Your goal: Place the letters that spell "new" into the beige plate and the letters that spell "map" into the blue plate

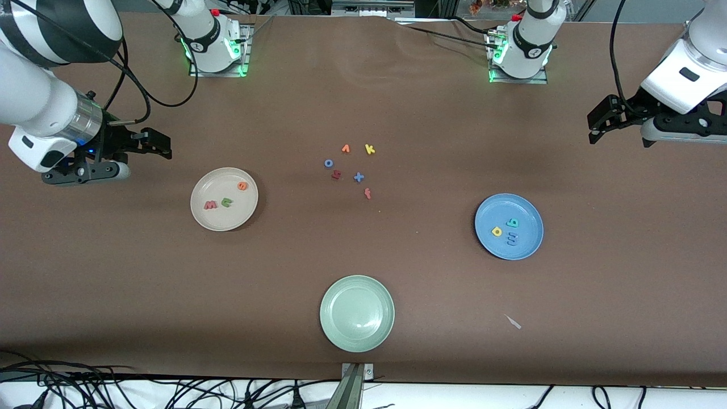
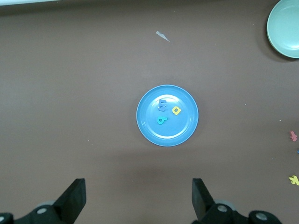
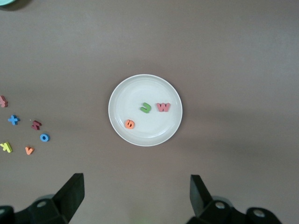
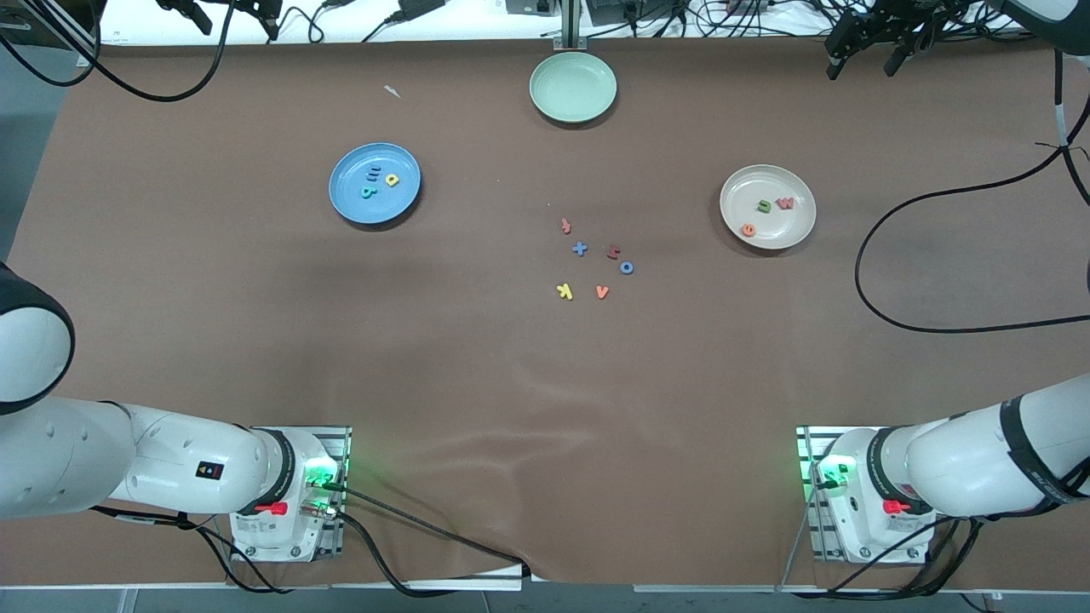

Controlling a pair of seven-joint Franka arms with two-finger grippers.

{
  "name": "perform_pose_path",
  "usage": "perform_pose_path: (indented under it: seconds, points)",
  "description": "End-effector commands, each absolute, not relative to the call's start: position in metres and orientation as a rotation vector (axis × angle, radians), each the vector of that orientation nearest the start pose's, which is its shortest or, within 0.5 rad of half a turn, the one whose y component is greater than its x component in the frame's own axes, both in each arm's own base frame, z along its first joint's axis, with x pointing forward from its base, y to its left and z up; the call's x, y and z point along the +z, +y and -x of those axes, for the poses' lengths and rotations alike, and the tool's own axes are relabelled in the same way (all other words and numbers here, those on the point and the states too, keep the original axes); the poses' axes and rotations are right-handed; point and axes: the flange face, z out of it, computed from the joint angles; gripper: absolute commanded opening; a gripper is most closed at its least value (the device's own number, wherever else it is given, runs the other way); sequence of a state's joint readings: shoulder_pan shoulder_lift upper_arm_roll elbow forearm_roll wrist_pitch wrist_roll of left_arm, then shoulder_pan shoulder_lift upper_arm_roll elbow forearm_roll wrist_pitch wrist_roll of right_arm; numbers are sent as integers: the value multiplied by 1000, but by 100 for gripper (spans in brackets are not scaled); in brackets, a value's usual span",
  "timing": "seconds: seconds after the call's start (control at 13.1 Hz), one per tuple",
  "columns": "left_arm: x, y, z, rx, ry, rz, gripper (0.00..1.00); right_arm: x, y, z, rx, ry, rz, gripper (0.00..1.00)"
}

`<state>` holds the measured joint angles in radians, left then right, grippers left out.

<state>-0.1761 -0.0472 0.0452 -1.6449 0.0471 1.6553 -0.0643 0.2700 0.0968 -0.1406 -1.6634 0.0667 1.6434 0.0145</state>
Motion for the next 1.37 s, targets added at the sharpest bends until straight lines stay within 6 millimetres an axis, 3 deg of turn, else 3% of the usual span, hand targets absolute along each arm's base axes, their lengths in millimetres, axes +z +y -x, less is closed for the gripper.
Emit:
perform_pose_path:
  seconds: [0.0,0.53,1.3]
  points:
    - [621,-63,-547,-77,109,3080,100,539,81,-573,197,-137,3076,100]
    - [618,-38,-551,-66,26,3084,100,533,87,-575,204,-146,3079,100]
    - [614,-40,-547,-9,32,3082,100,538,86,-573,197,-152,3077,100]
